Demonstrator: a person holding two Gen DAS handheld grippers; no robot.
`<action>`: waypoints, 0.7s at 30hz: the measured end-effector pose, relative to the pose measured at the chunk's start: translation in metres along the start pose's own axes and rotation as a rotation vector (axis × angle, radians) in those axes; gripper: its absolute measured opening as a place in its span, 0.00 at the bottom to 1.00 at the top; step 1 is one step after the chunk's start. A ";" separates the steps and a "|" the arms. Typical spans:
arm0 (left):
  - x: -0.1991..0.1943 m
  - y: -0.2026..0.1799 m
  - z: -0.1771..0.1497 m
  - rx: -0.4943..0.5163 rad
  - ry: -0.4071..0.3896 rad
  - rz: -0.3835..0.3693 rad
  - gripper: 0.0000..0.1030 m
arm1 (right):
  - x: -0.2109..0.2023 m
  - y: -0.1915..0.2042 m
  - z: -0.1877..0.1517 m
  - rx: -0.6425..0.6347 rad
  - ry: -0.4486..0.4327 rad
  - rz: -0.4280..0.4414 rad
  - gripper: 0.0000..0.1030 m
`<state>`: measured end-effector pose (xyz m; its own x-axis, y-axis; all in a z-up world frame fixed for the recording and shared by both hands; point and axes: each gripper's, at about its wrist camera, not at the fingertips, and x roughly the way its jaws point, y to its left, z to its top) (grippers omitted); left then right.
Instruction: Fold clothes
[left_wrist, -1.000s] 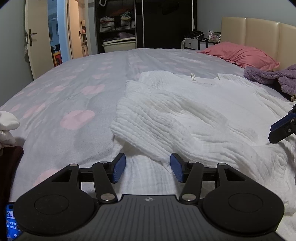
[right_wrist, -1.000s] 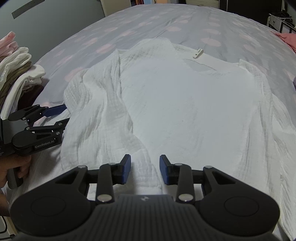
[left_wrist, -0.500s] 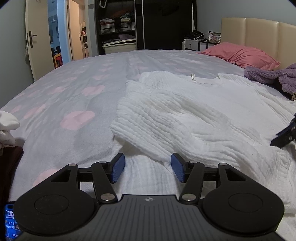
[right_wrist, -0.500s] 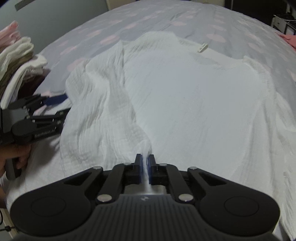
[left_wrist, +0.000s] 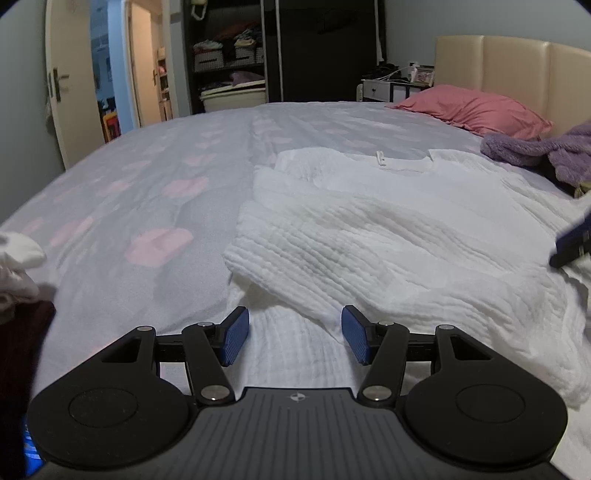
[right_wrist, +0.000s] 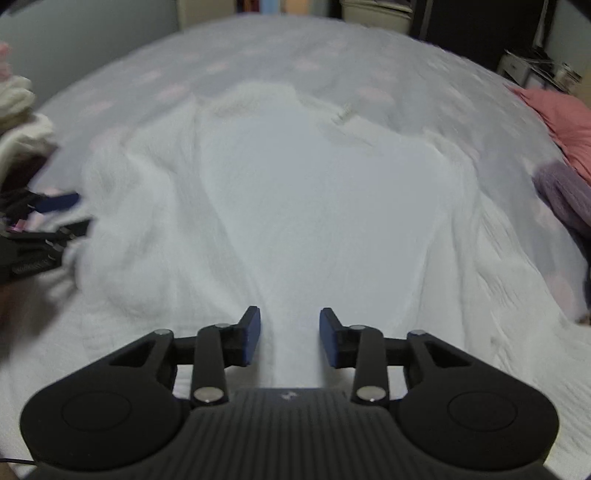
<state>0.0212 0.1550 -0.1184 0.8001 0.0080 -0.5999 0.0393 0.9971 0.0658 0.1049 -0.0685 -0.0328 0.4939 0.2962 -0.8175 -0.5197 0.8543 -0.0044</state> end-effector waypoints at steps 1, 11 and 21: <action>-0.002 -0.002 0.000 0.007 -0.001 -0.002 0.52 | -0.004 -0.001 0.000 0.000 0.000 0.039 0.37; -0.020 -0.019 0.000 0.082 -0.012 -0.018 0.52 | -0.006 -0.005 -0.021 0.005 0.033 0.085 0.54; -0.027 -0.031 -0.002 0.130 -0.006 -0.038 0.52 | -0.006 -0.034 -0.026 0.169 0.068 0.140 0.06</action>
<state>-0.0027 0.1242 -0.1062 0.8002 -0.0308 -0.5989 0.1469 0.9783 0.1460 0.1013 -0.1103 -0.0426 0.3740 0.3929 -0.8401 -0.4528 0.8679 0.2043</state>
